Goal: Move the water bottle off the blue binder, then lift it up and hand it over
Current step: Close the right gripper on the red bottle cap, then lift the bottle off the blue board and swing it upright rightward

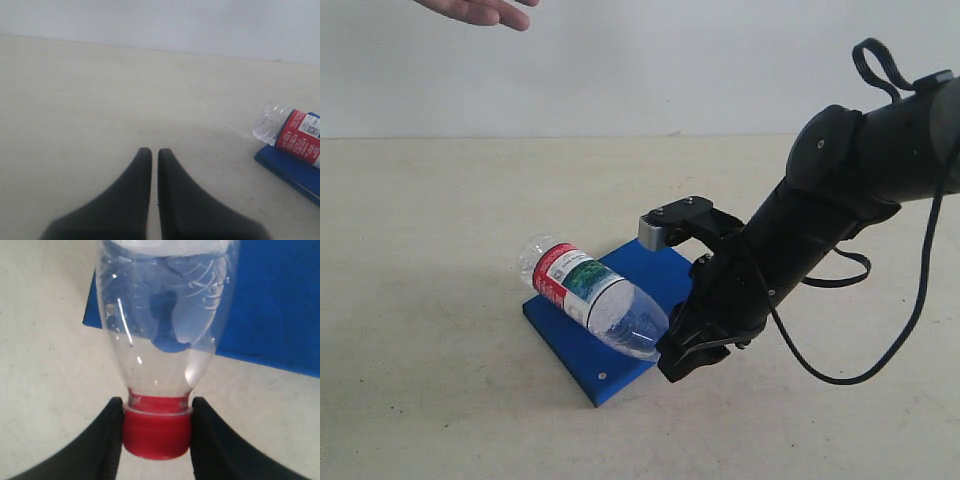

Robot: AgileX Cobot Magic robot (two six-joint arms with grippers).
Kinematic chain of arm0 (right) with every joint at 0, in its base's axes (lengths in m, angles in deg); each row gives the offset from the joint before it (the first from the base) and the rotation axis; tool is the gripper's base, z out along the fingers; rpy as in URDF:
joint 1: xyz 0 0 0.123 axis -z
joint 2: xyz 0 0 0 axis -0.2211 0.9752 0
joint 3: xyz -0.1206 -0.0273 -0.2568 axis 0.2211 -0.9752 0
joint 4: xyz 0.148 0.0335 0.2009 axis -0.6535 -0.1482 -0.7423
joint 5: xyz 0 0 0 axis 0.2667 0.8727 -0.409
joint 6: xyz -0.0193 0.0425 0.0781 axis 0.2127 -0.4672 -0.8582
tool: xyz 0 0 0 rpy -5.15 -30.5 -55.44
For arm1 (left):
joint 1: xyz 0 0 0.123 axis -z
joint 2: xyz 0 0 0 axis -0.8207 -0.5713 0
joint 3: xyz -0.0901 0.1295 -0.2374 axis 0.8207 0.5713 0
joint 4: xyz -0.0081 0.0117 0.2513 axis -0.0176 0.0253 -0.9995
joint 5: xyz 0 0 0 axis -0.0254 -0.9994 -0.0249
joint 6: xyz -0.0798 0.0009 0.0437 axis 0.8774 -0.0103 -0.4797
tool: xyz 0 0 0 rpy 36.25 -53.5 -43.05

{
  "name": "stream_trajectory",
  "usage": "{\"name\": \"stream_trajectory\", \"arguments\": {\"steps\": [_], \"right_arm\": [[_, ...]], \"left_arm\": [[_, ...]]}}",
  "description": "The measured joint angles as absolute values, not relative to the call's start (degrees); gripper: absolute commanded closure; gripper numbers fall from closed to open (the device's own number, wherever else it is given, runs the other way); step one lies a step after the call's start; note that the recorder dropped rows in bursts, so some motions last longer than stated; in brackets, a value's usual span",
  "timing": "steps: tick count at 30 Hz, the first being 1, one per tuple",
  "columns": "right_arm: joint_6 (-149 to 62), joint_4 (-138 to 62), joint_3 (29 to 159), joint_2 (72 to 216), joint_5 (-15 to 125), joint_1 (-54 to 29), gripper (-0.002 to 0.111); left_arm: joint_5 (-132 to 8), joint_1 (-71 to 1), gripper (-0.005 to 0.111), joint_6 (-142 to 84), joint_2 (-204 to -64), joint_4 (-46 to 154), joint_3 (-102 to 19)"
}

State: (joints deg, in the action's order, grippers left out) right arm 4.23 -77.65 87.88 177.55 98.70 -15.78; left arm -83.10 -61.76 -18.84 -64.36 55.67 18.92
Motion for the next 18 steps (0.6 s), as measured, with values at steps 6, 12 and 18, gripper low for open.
{"name": "stream_trajectory", "arguments": {"steps": [6,12,18], "right_arm": [[0.57,-70.84,87.88,174.61,95.78,-15.78,0.108],[-18.67,-50.34,87.88,170.03,89.92,-15.78,0.108],[-40.47,-26.48,87.88,168.02,90.37,-15.78,0.108]], "left_arm": [[-83.10,-61.76,0.102,-18.84,-64.36,55.67,18.92],[-83.10,-61.76,0.102,-18.84,-64.36,55.67,18.92],[-83.10,-61.76,0.102,-18.84,-64.36,55.67,18.92]]}}
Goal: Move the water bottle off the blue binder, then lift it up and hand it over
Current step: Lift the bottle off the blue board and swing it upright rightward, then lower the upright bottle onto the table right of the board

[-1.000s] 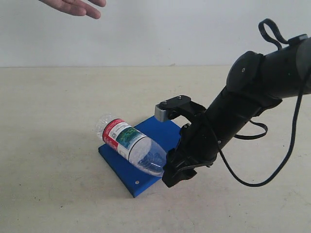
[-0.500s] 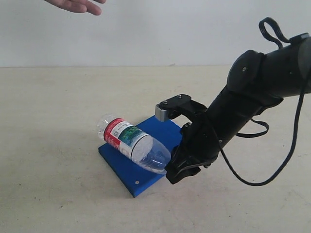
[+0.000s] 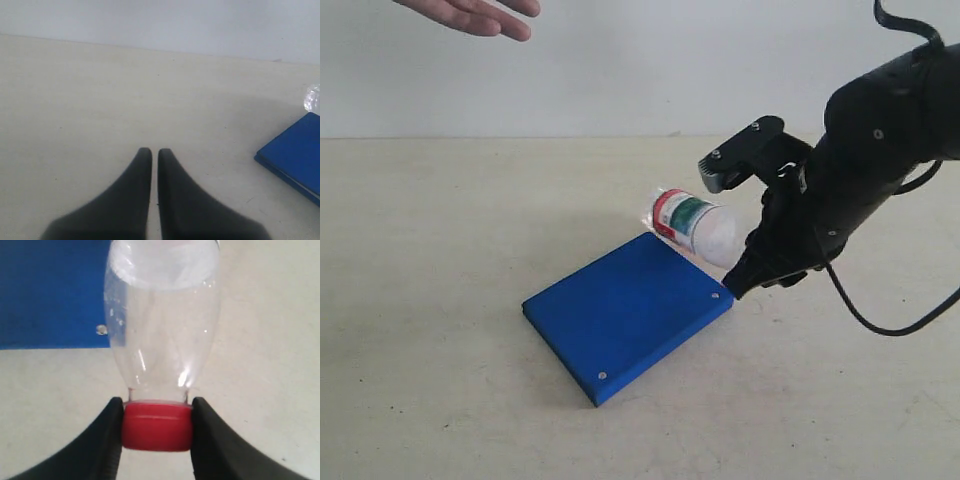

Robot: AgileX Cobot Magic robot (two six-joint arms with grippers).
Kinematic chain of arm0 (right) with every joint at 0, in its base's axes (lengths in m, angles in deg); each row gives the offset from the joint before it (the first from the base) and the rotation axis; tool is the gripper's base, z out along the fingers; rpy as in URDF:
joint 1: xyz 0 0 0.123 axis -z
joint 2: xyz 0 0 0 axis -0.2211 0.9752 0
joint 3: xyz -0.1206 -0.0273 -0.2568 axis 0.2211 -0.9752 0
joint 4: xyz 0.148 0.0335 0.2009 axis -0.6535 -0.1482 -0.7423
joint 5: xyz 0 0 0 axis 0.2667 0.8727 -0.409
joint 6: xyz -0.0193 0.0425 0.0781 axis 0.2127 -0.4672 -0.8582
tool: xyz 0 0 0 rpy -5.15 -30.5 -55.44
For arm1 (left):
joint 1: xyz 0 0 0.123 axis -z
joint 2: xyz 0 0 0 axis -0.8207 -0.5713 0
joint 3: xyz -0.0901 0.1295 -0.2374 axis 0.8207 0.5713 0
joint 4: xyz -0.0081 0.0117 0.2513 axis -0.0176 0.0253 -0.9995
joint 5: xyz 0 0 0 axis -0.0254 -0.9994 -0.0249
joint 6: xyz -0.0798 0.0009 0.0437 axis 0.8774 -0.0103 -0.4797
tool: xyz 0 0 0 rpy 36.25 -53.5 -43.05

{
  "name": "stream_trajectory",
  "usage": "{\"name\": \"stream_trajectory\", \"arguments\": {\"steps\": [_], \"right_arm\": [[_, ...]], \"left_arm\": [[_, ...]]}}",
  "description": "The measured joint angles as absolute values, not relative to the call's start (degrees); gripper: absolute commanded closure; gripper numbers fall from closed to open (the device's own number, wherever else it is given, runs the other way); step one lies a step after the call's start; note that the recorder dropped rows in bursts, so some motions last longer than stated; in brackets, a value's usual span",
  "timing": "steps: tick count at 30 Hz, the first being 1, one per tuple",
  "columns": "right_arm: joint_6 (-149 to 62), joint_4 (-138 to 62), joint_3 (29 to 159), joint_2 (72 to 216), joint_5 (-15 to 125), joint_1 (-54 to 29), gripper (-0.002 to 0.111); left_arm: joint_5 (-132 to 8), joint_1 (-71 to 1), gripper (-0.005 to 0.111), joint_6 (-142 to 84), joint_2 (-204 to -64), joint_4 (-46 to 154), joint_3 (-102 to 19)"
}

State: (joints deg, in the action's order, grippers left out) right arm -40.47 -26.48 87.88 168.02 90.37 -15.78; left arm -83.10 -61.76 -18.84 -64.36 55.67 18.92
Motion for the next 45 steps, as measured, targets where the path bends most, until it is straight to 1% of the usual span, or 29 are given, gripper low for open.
{"name": "stream_trajectory", "arguments": {"steps": [7,15,20,32,45], "right_arm": [[-59.56,-12.95,87.88,165.30,90.22,-15.78,0.108],[-69.87,-4.52,87.88,160.40,89.27,-15.78,0.108],[-73.83,0.90,87.88,159.92,91.42,-15.78,0.108],[-83.99,11.04,87.88,159.92,91.50,-15.78,0.108],[-84.92,12.27,87.88,159.92,91.63,-15.78,0.108]], "left_arm": [[-83.10,-61.76,0.102,-18.84,-64.36,55.67,18.92],[-83.10,-61.76,0.102,-18.84,-64.36,55.67,18.92],[-83.10,-61.76,0.102,-18.84,-64.36,55.67,18.92],[-83.10,-61.76,0.102,-18.84,-64.36,55.67,18.92],[-83.10,-61.76,0.102,-18.84,-64.36,55.67,18.92]]}}
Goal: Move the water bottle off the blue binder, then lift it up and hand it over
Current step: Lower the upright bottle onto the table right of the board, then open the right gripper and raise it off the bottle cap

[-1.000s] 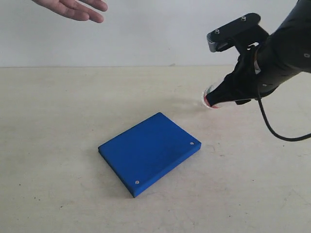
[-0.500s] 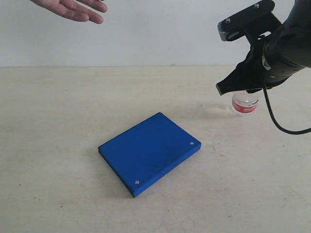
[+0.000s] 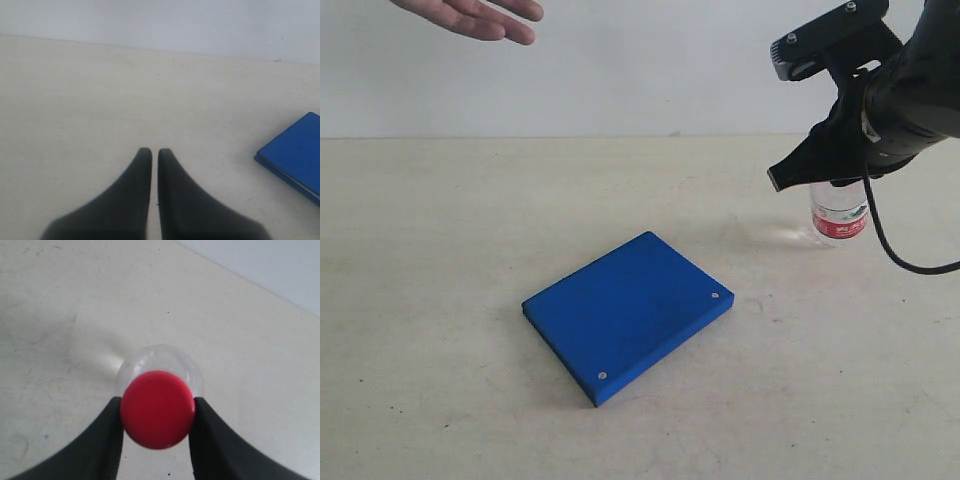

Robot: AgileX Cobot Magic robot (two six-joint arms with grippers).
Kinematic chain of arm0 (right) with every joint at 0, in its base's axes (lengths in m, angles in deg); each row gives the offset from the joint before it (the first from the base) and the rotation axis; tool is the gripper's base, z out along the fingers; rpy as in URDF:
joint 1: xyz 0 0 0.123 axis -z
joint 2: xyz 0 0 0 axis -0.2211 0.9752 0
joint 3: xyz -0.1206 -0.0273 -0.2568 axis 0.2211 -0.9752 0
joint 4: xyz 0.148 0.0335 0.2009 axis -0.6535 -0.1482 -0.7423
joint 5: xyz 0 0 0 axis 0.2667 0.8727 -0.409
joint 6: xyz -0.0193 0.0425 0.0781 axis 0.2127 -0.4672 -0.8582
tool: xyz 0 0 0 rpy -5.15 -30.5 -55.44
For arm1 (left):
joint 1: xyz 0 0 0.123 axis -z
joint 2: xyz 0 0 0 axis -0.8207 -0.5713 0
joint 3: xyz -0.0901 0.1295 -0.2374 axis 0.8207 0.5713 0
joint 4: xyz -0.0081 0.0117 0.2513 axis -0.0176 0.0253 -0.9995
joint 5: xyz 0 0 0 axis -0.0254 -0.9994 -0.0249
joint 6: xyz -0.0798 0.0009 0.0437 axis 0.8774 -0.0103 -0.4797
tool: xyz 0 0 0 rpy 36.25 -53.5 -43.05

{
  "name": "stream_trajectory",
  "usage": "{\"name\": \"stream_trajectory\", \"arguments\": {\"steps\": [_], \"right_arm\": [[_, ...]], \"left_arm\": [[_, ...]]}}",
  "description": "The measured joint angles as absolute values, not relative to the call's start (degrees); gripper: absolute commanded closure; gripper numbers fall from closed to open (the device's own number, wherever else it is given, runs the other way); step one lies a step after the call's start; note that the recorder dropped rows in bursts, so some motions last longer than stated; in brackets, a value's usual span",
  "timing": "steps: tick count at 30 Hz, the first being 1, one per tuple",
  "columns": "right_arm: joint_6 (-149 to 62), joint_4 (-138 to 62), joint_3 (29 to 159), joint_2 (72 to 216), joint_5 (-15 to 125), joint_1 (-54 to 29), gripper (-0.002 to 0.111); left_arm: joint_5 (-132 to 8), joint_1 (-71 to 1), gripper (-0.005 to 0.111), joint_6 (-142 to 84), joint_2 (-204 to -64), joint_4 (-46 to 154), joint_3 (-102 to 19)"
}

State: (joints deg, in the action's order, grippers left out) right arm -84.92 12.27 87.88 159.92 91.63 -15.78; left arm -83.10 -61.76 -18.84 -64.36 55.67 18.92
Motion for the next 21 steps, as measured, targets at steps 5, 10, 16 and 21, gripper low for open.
{"name": "stream_trajectory", "arguments": {"steps": [5,10,16,21], "right_arm": [[-84.92,12.36,87.88,159.92,91.63,-15.78,0.108],[-84.92,12.36,87.88,159.92,91.63,-15.78,0.108],[-84.92,12.51,87.88,159.92,91.28,-15.78,0.088],[-85.42,13.07,87.88,159.92,90.69,-15.78,0.070]], "left_arm": [[-83.10,-61.76,0.102,-18.84,-64.36,55.67,18.92],[-83.10,-61.76,0.102,-18.84,-64.36,55.67,18.92],[-83.10,-61.76,0.102,-18.84,-64.36,55.67,18.92],[-83.10,-61.76,0.102,-18.84,-64.36,55.67,18.92]]}}
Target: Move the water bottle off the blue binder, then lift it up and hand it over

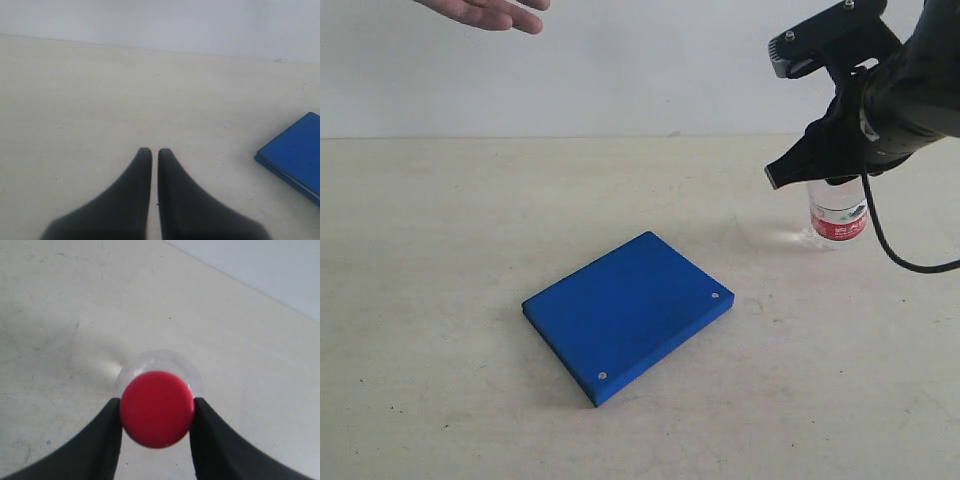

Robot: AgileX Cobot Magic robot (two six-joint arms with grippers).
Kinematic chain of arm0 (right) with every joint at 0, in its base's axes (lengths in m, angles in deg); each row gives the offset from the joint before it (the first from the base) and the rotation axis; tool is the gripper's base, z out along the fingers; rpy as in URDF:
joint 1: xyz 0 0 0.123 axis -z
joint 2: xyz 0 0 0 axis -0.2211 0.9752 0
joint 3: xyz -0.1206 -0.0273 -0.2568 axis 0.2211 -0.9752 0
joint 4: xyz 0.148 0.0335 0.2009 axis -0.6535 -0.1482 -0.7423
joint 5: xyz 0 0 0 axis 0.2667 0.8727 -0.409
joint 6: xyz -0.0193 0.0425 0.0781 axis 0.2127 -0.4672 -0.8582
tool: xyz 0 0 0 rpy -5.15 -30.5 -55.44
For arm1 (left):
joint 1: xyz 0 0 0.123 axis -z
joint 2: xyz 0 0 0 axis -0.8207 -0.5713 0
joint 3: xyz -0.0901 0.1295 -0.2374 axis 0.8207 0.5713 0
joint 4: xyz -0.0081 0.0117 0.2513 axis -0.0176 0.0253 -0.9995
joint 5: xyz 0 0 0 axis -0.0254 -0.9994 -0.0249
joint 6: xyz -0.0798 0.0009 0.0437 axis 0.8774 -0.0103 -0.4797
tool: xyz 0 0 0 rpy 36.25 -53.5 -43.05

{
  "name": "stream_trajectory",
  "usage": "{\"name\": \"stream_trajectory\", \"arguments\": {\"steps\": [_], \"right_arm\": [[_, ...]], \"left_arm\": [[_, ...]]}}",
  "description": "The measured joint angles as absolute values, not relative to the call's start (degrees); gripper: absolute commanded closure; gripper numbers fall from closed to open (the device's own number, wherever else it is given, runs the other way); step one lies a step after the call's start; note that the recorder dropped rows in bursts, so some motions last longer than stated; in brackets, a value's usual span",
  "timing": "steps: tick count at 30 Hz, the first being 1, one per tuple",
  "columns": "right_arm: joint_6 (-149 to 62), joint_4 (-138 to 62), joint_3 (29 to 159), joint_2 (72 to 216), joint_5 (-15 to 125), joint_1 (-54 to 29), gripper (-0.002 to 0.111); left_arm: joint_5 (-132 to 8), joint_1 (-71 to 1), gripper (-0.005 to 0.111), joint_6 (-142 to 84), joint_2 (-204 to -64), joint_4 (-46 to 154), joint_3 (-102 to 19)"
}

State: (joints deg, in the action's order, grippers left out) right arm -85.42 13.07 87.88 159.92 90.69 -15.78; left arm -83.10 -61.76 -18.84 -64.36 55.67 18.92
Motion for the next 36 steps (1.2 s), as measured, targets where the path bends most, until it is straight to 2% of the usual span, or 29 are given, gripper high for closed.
{"name": "stream_trajectory", "arguments": {"steps": [7,21,30,33,36], "right_arm": [[-95.81,21.90,87.88,159.92,93.24,-15.78,0.070],[-101.15,23.84,87.88,159.87,93.41,-15.78,0.070],[-98.03,19.26,87.88,154.49,76.68,-19.40,0.071],[-96.68,15.26,88.01,154.26,72.88,-21.66,0.078],[-94.83,10.60,87.13,155.54,71.92,-23.70,0.096]], "left_arm": [[-83.10,-61.76,0.102,-18.84,-64.36,55.67,18.92],[-83.10,-61.76,0.102,-18.84,-64.36,55.67,18.92],[-83.10,-61.76,0.102,-18.84,-64.36,55.67,18.92],[-83.10,-61.76,0.102,-18.84,-64.36,55.67,18.92],[-83.10,-61.76,0.102,-18.84,-64.36,55.67,18.92]]}}
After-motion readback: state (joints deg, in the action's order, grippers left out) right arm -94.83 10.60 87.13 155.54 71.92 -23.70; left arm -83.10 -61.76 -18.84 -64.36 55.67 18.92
